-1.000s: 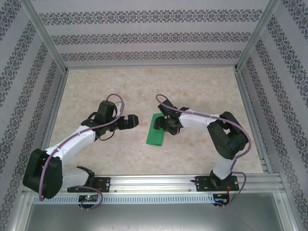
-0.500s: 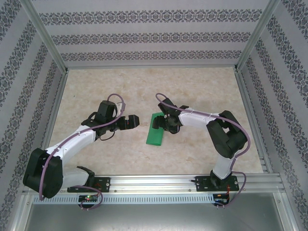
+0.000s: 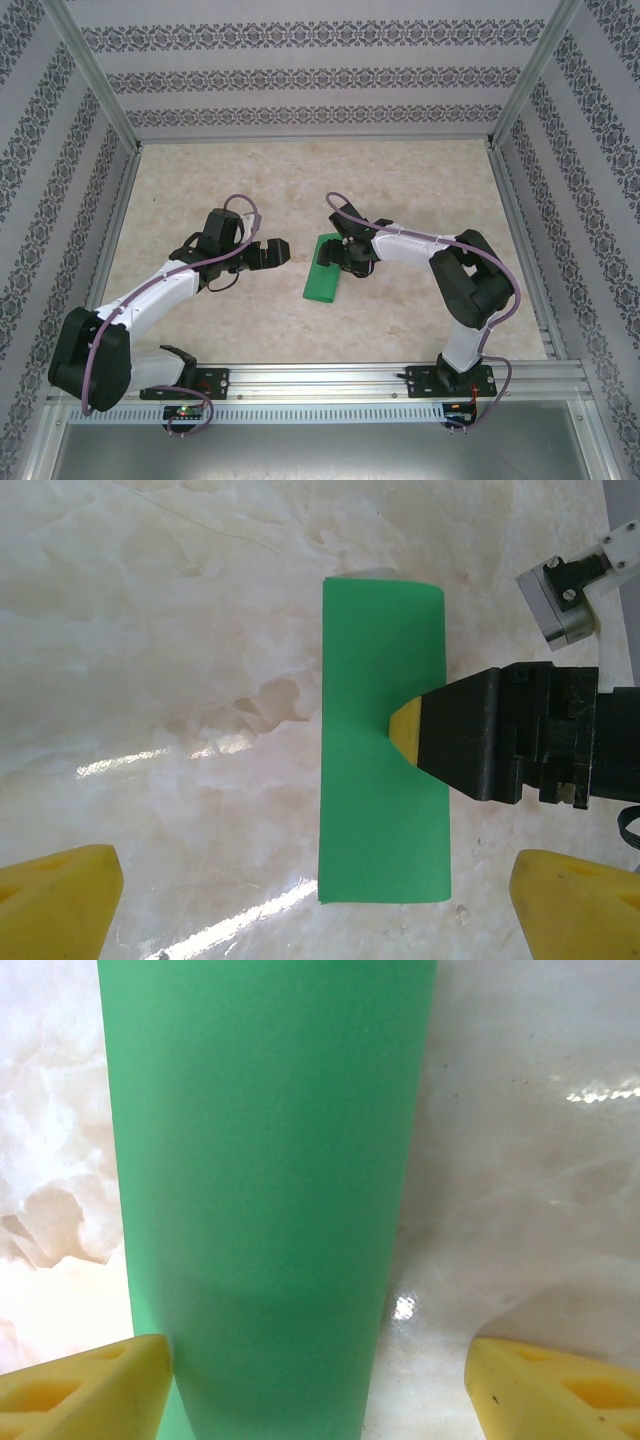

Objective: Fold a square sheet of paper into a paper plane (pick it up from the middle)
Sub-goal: Fold the square sheet of paper in half at the center of the table.

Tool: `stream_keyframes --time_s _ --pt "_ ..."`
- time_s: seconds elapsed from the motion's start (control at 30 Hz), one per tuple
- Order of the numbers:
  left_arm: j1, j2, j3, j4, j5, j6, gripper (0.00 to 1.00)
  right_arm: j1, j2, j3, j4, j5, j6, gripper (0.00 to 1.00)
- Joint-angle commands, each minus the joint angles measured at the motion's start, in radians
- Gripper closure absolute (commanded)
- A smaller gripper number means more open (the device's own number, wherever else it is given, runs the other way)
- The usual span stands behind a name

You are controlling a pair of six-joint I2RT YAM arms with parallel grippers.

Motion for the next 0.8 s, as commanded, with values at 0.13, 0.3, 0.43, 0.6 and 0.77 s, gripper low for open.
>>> stream_keyframes --time_s 0.13,0.3,0.43,0.6,0.77 --pt "-0.009 0.006 0.033 0.029 0.020 0.016 0.00 -0.001 0.077 0.003 -0.015 0.057 -0.019 0.24" --pt "-0.010 0.007 0.033 0.032 0.027 0.015 0.00 0.002 0.084 0.009 -0.027 0.060 -0.050 0.25" --pt "-0.010 0.024 0.035 0.051 0.047 0.003 0.01 0.001 0.100 0.012 -0.017 0.033 -0.078 0.23" --pt "-0.011 0.050 0.055 0.048 0.055 -0.001 0.03 -0.011 0.102 0.003 -0.003 0.029 -0.046 0.23" --pt "-0.013 0.057 0.065 0.043 0.061 0.003 0.04 -0.013 0.105 -0.001 0.014 0.017 -0.039 0.22"
